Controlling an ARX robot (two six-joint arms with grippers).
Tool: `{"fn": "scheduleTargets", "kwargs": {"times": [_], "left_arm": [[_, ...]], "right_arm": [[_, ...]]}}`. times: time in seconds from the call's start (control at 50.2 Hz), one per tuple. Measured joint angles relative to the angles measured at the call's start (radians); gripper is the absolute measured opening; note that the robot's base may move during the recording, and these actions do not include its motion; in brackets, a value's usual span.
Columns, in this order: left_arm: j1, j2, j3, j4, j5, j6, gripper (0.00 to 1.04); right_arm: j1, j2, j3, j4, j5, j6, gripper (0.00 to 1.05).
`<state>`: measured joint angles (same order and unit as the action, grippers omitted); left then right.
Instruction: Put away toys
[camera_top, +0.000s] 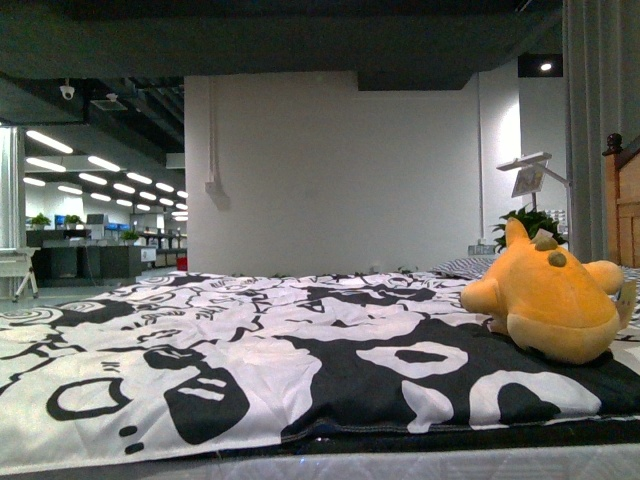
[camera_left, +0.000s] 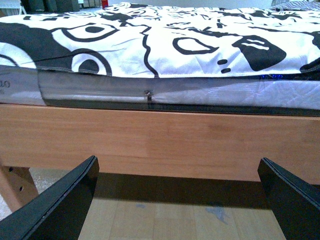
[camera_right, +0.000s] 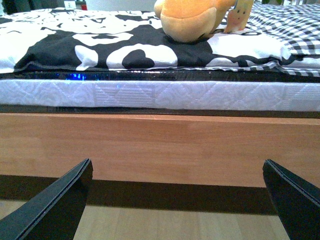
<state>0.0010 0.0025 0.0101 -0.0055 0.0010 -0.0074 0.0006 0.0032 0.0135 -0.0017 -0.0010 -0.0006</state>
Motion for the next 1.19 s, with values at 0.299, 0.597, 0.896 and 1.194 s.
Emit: {"fn": "scheduleTargets", "kwargs": {"times": [0.299, 0.597, 0.896, 1.194], "left_arm": [[0.0, 0.0, 0.0, 0.0, -0.001, 0.0, 0.99], [0.0, 0.0, 0.0, 0.0, -0.001, 0.0, 0.99], [0.0, 0.0, 0.0, 0.0, -0.001, 0.0, 0.99], [0.0, 0.0, 0.0, 0.0, 0.0, 0.0, 0.99]], "right_arm": [[0.0, 0.0, 0.0, 0.0, 0.0, 0.0, 1.04], [0.0, 0.002, 0.0, 0.0, 0.0, 0.0, 1.04], [-0.195, 0.325, 0.142, 0.252, -0.134, 0.147, 1.04], [-0.101, 0.747, 0.443, 0.469, -0.117, 0.196, 1.04]]}}
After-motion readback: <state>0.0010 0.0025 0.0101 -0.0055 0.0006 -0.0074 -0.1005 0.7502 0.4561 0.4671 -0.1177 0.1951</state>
